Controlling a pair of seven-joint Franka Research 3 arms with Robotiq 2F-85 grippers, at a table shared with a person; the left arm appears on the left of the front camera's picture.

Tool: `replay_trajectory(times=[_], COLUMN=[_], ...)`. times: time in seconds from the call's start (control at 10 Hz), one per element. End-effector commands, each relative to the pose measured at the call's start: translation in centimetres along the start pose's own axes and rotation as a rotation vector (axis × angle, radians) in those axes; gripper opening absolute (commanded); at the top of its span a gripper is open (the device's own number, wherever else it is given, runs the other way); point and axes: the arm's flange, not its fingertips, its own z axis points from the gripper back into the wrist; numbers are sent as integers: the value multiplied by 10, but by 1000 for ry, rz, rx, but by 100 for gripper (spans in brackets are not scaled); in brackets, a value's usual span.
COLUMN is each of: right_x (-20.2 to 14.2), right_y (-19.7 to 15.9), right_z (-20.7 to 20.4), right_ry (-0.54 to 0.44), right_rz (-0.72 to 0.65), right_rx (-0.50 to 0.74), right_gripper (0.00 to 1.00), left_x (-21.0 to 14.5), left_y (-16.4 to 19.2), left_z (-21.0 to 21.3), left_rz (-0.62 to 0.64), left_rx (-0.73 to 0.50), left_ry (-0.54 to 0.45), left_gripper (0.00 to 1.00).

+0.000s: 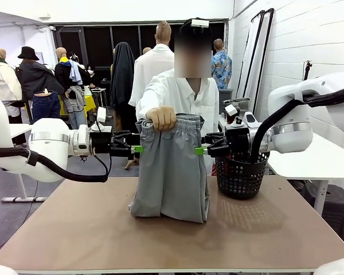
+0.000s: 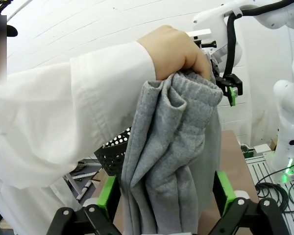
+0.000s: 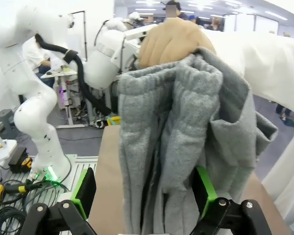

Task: Fold the training pants.
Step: Release the ends of the Training pants and then grab the overlapped ends.

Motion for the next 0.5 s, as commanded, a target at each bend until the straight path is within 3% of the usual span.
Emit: replay_trajectory(times=[0.0, 0.4], right_x=[-2, -7], right_y=[7, 4], right_z=[-13, -17], right_ry=[-33, -76], right_rz=[-9, 7], right_rx=[-111, -208], right_gripper=[100, 100], left_x=[-1, 2], left_y=[6, 10], left_z=[4, 9], left_rz=[-30, -39], left_rx=[-25, 9], left_ry=[-10, -16], left_gripper=[100, 100])
